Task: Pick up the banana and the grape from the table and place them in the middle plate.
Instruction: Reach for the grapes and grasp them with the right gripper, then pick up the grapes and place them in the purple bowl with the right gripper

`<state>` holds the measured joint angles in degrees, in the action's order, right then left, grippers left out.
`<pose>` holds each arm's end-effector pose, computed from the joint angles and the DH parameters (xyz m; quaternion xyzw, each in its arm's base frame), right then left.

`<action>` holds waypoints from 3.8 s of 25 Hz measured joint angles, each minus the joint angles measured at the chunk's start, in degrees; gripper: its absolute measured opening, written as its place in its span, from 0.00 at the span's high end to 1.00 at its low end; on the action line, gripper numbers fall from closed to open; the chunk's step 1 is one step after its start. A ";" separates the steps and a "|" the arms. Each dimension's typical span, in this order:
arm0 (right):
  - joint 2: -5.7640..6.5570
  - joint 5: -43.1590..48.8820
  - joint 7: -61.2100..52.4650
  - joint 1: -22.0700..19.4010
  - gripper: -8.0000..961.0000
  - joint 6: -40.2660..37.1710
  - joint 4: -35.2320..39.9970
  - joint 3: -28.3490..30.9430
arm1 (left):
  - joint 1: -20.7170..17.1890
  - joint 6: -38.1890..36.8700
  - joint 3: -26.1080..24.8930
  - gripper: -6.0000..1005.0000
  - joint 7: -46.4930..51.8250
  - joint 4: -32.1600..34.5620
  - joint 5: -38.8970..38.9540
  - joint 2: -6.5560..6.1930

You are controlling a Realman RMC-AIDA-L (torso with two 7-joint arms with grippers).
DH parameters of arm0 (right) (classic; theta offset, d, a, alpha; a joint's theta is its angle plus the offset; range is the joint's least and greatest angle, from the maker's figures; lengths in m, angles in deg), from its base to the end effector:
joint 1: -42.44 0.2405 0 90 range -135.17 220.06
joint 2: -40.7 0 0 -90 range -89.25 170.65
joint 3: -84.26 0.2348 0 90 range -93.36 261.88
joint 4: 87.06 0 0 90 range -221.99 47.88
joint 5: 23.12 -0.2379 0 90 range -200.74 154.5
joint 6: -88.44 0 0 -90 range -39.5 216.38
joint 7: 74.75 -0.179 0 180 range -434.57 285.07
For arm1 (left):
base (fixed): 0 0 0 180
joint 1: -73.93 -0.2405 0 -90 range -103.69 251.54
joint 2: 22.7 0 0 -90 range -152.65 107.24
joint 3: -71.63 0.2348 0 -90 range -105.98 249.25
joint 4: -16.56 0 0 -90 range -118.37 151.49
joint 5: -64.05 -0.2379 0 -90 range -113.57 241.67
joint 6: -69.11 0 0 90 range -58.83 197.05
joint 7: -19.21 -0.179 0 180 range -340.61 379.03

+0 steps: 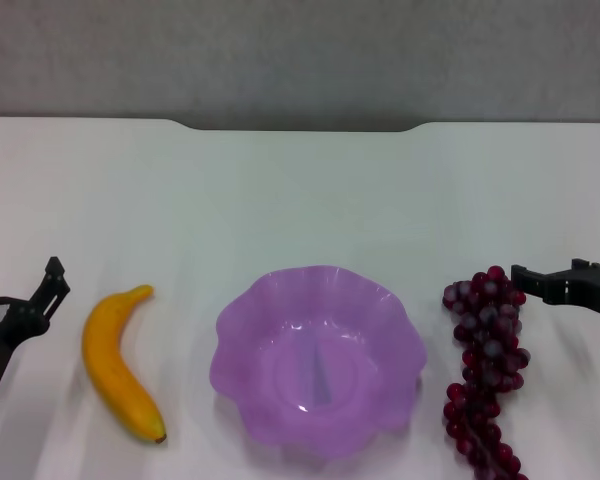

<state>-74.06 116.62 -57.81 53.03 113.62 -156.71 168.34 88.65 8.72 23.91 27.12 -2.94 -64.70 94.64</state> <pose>0.2832 0.4067 -0.0166 -0.7724 0.4379 0.0763 0.4538 -0.3595 0.3324 -0.0339 -0.6638 -0.3230 -0.2822 0.6127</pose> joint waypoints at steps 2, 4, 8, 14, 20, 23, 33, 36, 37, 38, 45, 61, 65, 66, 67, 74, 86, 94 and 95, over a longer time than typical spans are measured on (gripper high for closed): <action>-0.03 0.00 0.00 1.09 0.14 0.88 1.21 0.56 | 0.03 0.07 0.00 0.11 0.00 0.00 0.00 0.04; -0.10 0.00 0.05 2.57 0.14 0.62 3.09 0.51 | 0.13 0.30 0.00 0.11 0.00 0.00 0.00 0.06; -0.22 0.00 0.09 6.22 0.15 0.14 7.29 -0.90 | 0.23 0.57 0.00 0.11 0.00 -0.01 0.00 0.08; -0.35 -1.94 0.14 9.81 0.15 -3.46 13.69 -5.25 | 0.74 0.99 0.21 0.11 0.00 -0.07 0.00 0.08; -0.37 -2.92 0.45 10.89 0.16 -5.69 16.43 -6.77 | 0.84 1.36 0.35 0.11 0.00 -0.04 -0.01 0.08; -0.38 -2.92 0.46 10.82 0.17 -5.80 16.97 -6.83 | 0.82 1.36 0.41 0.11 0.00 -0.02 -0.05 0.08; -0.46 -2.95 0.35 10.41 0.18 -10.84 19.67 -10.81 | 0.40 1.35 0.54 0.11 0.00 -0.27 -0.19 0.13; -0.46 -2.98 0.34 10.44 0.19 -12.04 20.23 -11.26 | 0.39 1.34 0.54 0.11 0.00 -0.19 -0.14 0.15; -0.46 -2.99 0.34 10.54 0.19 -12.45 20.59 -11.44 | 0.39 1.33 0.54 0.11 0.00 -0.18 -0.13 0.15; -0.46 -2.99 0.33 10.67 0.19 -13.00 21.02 -11.71 | 0.39 1.33 0.53 0.11 0.00 -0.18 -0.13 0.15; -0.50 -2.99 0.15 10.60 0.20 -16.23 22.56 -12.26 | 0.45 1.33 0.48 0.11 0.00 -0.13 -0.09 0.09; -0.52 -2.76 0.43 10.41 0.47 -19.23 24.57 -12.94 | 0.43 1.33 0.18 0.11 0.00 -0.34 -0.09 0.07; -0.54 -2.92 0.35 10.27 0.50 -20.52 25.01 -13.56 | 0.39 1.33 0.16 0.11 0.00 -0.36 -0.09 0.07; -0.55 -2.92 0.31 10.21 0.50 -20.70 25.01 -13.57 | 0.36 1.33 0.16 0.11 0.00 -0.36 -0.09 0.07; -0.55 -2.92 0.27 10.17 0.50 -20.82 25.02 -13.59 | 0.28 1.33 0.12 0.11 0.00 -0.36 -0.09 0.07; -0.55 -2.92 0.20 10.15 0.51 -21.27 25.02 -13.66 | 0.08 1.12 0.08 0.11 0.00 -0.40 -0.10 0.07; -0.64 -2.90 0.20 9.64 0.54 -22.54 25.00 -13.68 | 0.03 1.09 0.09 0.11 0.00 -0.45 -0.09 0.08; -0.63 -2.98 0.15 9.07 0.54 -25.18 25.00 -15.06 | 0.04 1.14 0.09 0.11 0.00 -0.45 -0.10 0.08; -0.63 -2.99 0.14 8.87 0.55 -26.04 25.00 -15.42 | 0.04 1.14 0.09 0.11 0.00 -0.44 -0.09 0.08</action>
<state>-74.70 113.63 -57.67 61.90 87.58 -131.72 152.92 88.69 9.86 24.00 27.12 -3.39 -64.80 94.72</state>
